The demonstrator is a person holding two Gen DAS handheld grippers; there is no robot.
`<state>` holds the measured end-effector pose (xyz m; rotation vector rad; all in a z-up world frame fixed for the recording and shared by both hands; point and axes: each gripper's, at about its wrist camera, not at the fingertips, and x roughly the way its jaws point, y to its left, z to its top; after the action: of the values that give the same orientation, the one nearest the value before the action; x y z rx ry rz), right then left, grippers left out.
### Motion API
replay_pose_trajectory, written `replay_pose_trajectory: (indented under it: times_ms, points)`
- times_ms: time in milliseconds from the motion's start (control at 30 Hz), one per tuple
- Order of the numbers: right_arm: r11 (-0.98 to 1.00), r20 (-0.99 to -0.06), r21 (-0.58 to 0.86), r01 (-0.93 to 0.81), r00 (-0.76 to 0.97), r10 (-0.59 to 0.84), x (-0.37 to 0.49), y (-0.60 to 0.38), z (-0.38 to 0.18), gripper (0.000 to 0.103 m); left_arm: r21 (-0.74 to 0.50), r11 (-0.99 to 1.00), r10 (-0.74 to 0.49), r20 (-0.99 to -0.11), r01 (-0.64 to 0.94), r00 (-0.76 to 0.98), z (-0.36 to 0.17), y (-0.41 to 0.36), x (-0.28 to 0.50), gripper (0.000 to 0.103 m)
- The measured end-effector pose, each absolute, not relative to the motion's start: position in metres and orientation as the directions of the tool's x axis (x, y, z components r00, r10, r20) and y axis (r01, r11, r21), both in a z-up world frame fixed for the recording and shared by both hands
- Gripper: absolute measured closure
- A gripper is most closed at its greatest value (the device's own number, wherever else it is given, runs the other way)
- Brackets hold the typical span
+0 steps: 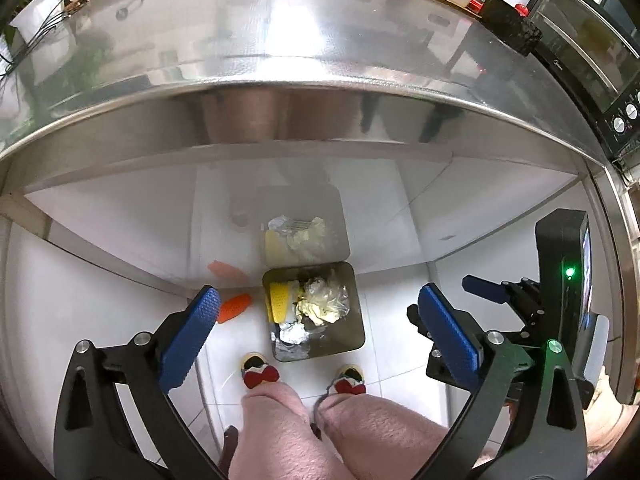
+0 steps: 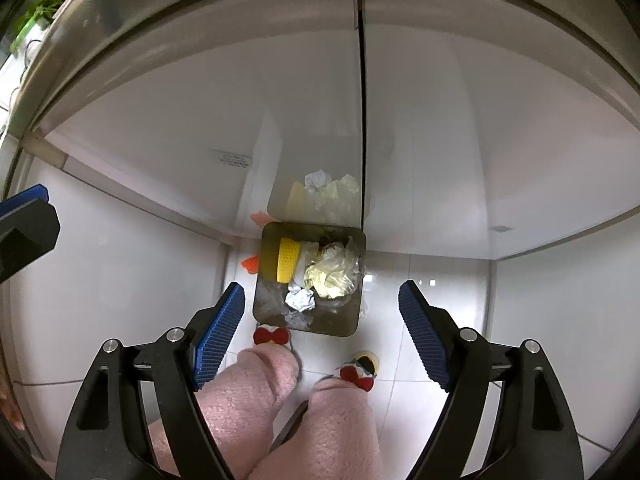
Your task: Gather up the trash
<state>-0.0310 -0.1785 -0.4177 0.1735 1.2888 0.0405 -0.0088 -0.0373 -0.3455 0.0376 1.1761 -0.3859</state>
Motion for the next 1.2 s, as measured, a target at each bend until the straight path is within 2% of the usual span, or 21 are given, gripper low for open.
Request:
replay_pose_trajectory:
  times_ms: [67, 133, 167, 300, 633, 767, 933, 1033, 1100, 1200]
  points:
    - [0.987, -0.952, 0.148, 0.064, 0.281, 0.124, -0.032, -0.177, -0.419, 0.019, -0.167, 0.94, -0.265, -0.907, 0.298, 0.327, -0.348, -0.032, -0.01, 0.008]
    - [0.987, -0.951, 0.148, 0.069, 0.283, 0.123, -0.033, -0.175, -0.422, 0.012, -0.162, 0.948, -0.25, -0.912, 0.275, 0.326, -0.359, -0.024, -0.011, 0.008]
    - [0.986, -0.95, 0.15, 0.074, 0.285, 0.123, -0.034, -0.174, -0.424, 0.012, -0.164, 0.952, -0.245, -0.915, 0.259, 0.321, -0.366, -0.018, -0.012, 0.008]
    - [0.982, -0.954, 0.171, 0.076, 0.264, 0.145, -0.034, -0.167, -0.449, 0.003, -0.166, 0.968, -0.217, -0.929, 0.185, 0.301, -0.412, 0.01, -0.014, 0.008]
    - [0.986, -0.957, 0.165, 0.027, 0.244, 0.154, -0.002, -0.144, -0.54, 0.003, -0.151, 0.987, -0.162, -0.947, 0.061, 0.278, -0.547, 0.066, 0.009, 0.008]
    - [0.987, -0.945, 0.163, 0.008, 0.289, 0.154, 0.009, -0.135, -0.564, 0.003, -0.121, 0.993, -0.119, -0.955, 0.011, 0.273, -0.611, 0.09, 0.022, 0.008]
    - [0.992, -0.933, 0.13, 0.006, 0.339, 0.12, 0.004, -0.13, -0.588, 0.003, -0.103, 0.993, -0.084, -0.965, -0.064, 0.247, -0.715, 0.118, 0.037, 0.008]
    - [0.994, -0.927, 0.106, -0.02, 0.361, 0.107, -0.004, -0.128, -0.603, 0.003, -0.071, 0.996, -0.054, -0.964, -0.057, 0.26, -0.779, 0.123, 0.041, 0.01]
    - [0.995, -0.925, 0.089, -0.05, 0.367, 0.101, -0.009, -0.124, -0.617, 0.003, -0.055, 0.998, -0.043, -0.962, -0.039, 0.271, -0.821, 0.122, 0.042, 0.016]
    - [0.994, -0.926, 0.076, -0.077, 0.364, 0.099, -0.014, -0.121, -0.639, 0.003, -0.03, 0.999, -0.024, -0.956, -0.017, 0.292, -0.873, 0.115, 0.044, 0.018]
